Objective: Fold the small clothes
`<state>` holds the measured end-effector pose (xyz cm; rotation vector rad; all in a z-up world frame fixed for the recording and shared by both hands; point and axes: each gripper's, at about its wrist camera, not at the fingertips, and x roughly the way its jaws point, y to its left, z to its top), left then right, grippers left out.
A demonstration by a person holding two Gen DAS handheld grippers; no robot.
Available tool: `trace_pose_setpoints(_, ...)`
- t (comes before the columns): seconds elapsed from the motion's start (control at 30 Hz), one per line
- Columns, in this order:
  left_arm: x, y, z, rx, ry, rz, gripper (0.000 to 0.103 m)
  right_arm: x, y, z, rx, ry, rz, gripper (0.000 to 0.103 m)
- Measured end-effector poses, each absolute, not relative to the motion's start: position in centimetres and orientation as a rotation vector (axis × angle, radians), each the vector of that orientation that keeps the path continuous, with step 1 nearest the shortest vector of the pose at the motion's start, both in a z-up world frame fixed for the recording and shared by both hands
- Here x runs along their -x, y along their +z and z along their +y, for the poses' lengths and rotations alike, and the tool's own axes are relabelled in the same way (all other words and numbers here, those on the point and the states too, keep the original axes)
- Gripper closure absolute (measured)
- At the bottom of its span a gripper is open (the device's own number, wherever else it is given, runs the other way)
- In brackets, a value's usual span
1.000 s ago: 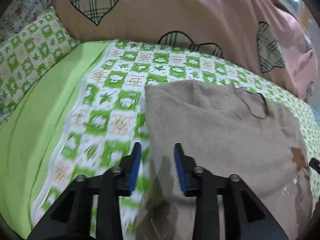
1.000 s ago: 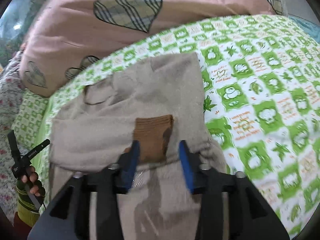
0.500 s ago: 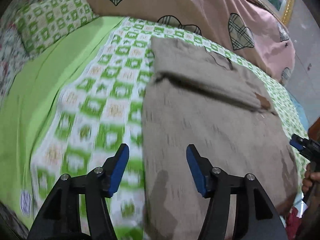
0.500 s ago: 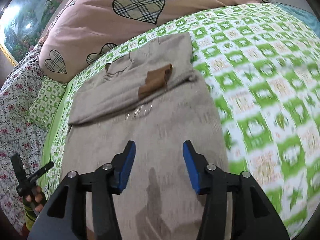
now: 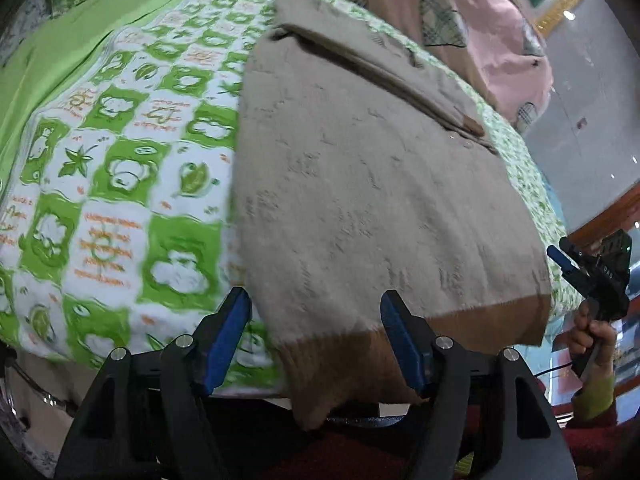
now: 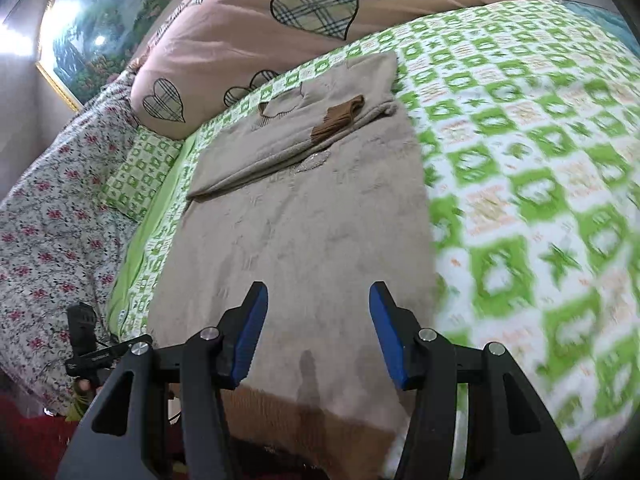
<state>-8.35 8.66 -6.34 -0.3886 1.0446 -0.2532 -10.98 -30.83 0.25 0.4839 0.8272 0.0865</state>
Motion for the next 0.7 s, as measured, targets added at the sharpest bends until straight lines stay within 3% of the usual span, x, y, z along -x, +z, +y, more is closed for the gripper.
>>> trace_pose_setpoints(0.07, 8.6, -6.3, 8.1, 0.387, -0.287, 1.041, 0.037, 12.5, 0.3, -31.6, -0.49, 0.074, 0.817, 0.049)
trace_pose_setpoints(0.13, 8.7, -6.4, 7.5, 0.393, -0.336, 1.038, 0.052, 14.3, 0.0, -32.6, -0.507, 0.059, 0.824, 0.049)
trace_pose_setpoints(0.2, 8.6, -6.8, 7.3, 0.404, -0.381, 1.051, 0.058, 15.5, -0.6, -33.1, -0.514, 0.056, 0.855, 0.049)
trace_pose_setpoints(0.47, 8.4, -7.3, 7.4, 0.422, -0.448, 1.053, 0.06, 15.7, -3.5, -30.7, -0.55, 0.219, 0.917, 0.049)
trace_pose_setpoints(0.53, 8.4, -7.5, 7.6, 0.433, -0.47, 1.06, 0.071, 14.8, -4.0, -29.8, -0.556, 0.26, 0.918, 0.055)
trace_pose_setpoints(0.6, 8.8, -7.8, 8.4, 0.438, -0.476, 1.068, 0.079, 14.6, -4.4, -29.5, -0.543, 0.268, 0.938, 0.081)
trace_pose_setpoints(0.7, 9.3, -8.0, 8.9, 0.443, -0.484, 1.067, 0.089, 15.3, -5.0, -30.2, -0.563, 0.269, 0.95, 0.093)
